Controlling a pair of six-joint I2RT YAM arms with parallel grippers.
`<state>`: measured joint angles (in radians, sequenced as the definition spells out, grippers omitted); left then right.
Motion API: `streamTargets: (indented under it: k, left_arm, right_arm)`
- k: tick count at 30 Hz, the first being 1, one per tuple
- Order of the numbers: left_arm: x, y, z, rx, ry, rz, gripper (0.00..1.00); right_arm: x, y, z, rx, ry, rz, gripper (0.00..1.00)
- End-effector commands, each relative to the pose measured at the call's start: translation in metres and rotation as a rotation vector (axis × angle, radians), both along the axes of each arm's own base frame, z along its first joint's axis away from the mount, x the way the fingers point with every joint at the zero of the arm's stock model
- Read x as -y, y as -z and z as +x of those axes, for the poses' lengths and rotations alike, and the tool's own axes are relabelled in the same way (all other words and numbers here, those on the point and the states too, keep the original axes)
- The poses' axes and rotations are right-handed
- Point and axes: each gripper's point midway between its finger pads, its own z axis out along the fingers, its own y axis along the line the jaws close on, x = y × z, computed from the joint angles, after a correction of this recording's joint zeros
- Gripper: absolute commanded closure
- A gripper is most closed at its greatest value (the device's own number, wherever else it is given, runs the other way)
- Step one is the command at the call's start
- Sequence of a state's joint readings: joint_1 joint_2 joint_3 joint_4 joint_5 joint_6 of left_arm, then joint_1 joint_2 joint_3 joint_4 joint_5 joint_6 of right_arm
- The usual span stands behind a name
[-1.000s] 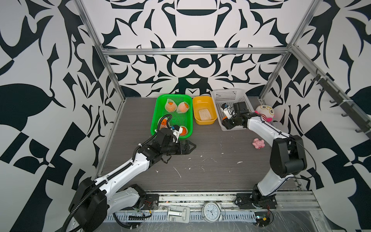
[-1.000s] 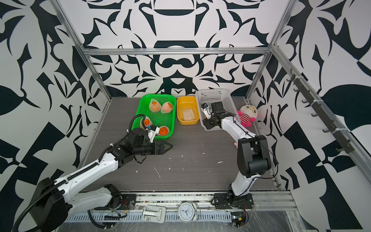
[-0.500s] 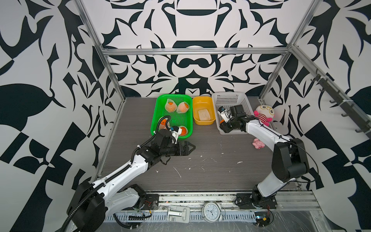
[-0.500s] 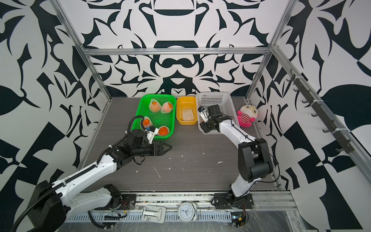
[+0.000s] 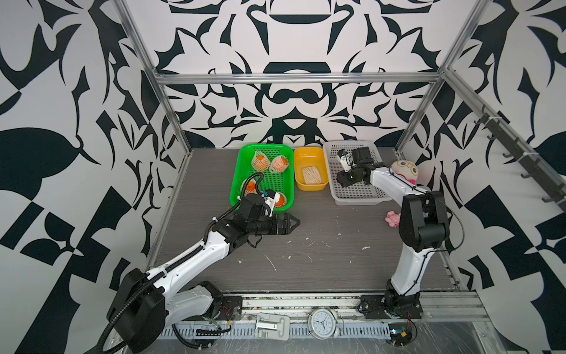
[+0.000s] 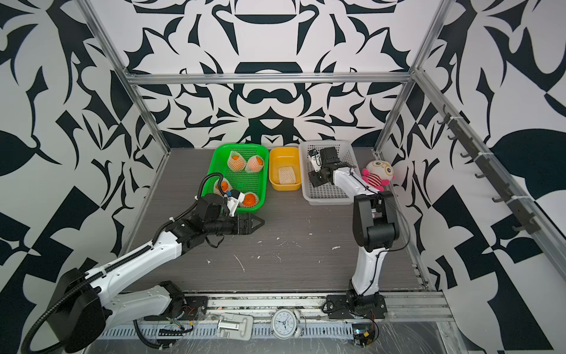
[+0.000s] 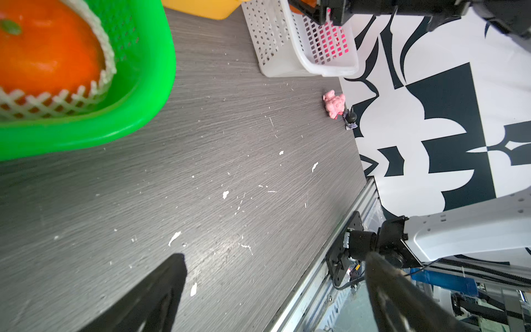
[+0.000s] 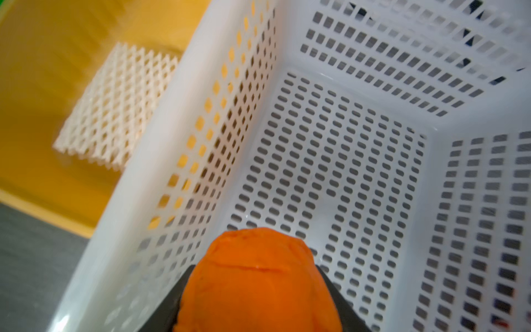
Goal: Remove foam nets from oranges
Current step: Adjust the basket at the center of the board, then place the orange in the basket.
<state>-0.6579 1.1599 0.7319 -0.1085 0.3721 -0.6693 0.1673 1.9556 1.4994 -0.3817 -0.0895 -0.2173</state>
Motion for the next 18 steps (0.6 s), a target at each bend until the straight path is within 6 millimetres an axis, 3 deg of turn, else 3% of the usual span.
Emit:
streamTargets:
  k: [1,9,18]
  left_arm:
    - [0.005,-0.016,0.012,0.045,0.007,-0.021,0.00]
    - [0.011,-0.013,0.028,0.023,0.005,-0.022,0.00]
    - [0.013,-0.006,0.034,-0.010,0.002,-0.017,0.00]
  right_arm:
    - [0.001,-0.019,0.030,0.039,0.054,0.073,0.79]
    - [0.000,0.001,0.086,0.056,0.088,0.129,0.76]
    - [0.001,0.003,0.122,0.088,0.137,0.205,0.76]
